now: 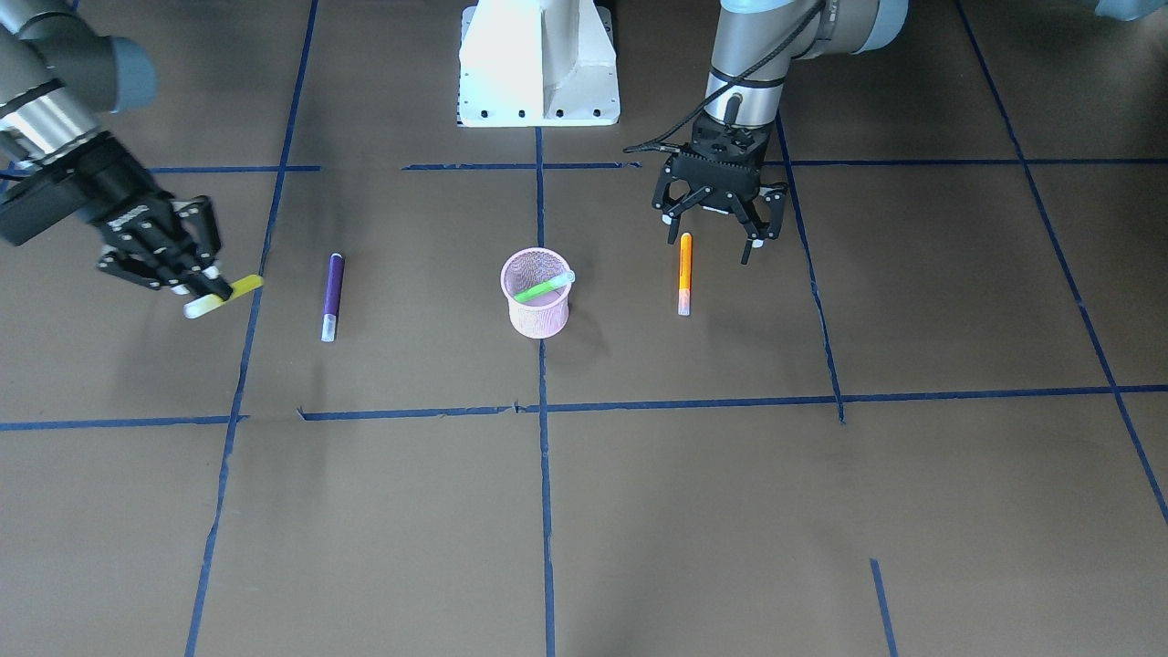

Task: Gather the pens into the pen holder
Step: 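Withdraw the left gripper from the cup while the right gripper grasps the yellow marker, then carry the yellow marker with the right gripper and drop it into the cup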

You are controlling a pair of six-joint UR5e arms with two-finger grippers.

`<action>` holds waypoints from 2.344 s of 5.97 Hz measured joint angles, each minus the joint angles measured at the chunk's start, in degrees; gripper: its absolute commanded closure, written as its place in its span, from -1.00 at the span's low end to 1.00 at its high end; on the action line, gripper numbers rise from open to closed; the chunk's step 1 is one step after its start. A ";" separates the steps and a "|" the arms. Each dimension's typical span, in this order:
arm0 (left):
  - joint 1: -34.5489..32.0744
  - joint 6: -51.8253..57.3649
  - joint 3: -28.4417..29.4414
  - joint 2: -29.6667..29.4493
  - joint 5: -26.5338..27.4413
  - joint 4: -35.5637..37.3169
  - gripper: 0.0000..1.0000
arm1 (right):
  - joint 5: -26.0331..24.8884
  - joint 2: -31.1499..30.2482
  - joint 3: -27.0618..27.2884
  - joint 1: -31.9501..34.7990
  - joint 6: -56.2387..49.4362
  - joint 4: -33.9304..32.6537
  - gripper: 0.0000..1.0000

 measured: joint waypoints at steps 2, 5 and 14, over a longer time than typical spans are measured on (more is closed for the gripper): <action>-1.19 2.98 0.09 1.81 -2.31 2.89 -0.99 | -28.30 8.86 2.71 -16.72 5.13 -8.62 1.00; -1.72 2.62 0.28 2.97 -2.37 3.23 -0.99 | -59.62 23.61 0.66 -32.76 15.60 -27.81 1.00; -2.45 2.33 -0.37 3.06 -2.37 3.23 -1.00 | -47.26 21.05 1.10 -28.86 20.45 -33.48 -1.00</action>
